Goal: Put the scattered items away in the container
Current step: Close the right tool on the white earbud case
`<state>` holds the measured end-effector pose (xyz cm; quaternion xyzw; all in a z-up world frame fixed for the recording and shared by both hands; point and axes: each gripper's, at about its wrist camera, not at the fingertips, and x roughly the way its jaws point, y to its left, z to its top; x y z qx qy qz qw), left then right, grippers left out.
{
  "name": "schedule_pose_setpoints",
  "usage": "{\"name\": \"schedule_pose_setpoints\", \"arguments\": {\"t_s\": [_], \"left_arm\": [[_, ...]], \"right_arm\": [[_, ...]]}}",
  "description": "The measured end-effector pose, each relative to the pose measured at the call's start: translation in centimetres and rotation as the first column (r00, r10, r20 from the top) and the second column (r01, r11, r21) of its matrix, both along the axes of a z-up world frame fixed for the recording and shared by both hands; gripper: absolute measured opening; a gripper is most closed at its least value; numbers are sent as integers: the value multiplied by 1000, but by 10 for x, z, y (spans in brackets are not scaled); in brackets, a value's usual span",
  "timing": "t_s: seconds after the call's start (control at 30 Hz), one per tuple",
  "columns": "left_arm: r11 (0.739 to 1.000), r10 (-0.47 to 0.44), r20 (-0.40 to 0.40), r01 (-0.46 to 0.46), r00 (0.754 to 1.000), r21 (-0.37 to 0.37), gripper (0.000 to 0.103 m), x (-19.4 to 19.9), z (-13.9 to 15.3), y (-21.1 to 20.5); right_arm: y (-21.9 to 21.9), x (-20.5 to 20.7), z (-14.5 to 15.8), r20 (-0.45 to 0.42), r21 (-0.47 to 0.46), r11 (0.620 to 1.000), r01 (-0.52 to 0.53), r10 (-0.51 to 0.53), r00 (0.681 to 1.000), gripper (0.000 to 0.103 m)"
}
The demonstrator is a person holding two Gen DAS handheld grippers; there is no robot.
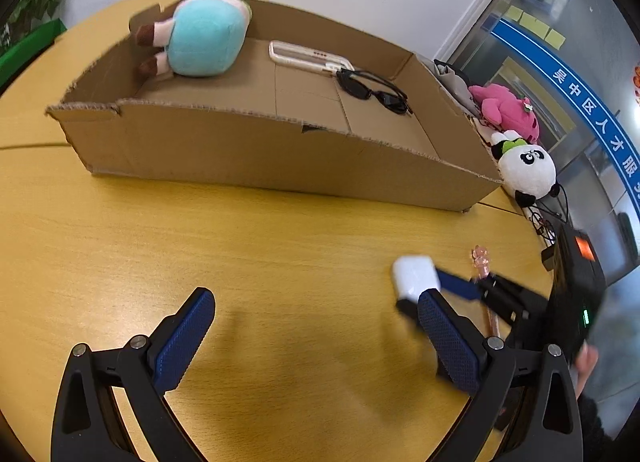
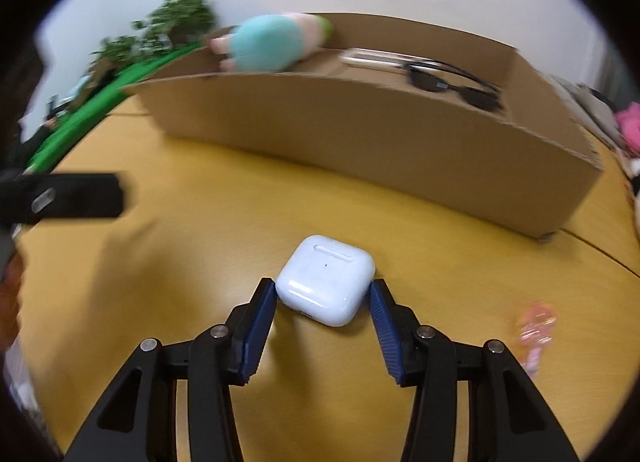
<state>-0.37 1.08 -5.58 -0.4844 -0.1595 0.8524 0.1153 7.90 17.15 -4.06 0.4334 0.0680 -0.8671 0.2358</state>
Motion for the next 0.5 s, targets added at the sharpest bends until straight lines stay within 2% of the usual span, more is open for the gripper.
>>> {"name": "schedule_pose_setpoints", "arguments": {"t_s": [0.23, 0.33, 0.43, 0.5], "left_arm": [[990, -71, 108, 57, 992, 129, 102, -12, -21, 10], [983, -90, 141, 65, 986, 174, 99, -16, -28, 14], [974, -115, 155, 80, 981, 214, 91, -18, -29, 17], [960, -133, 177, 82, 975, 267, 79, -19, -31, 17]], "right_arm": [[-13, 27, 2, -12, -65, 995, -81, 80, 997, 47], [-15, 31, 6, -28, -75, 993, -93, 91, 995, 46], [-17, 36, 13, -52, -96, 990, -104, 99, 994, 46], [-18, 37, 19, -64, -114, 987, -117, 110, 992, 44]]}}
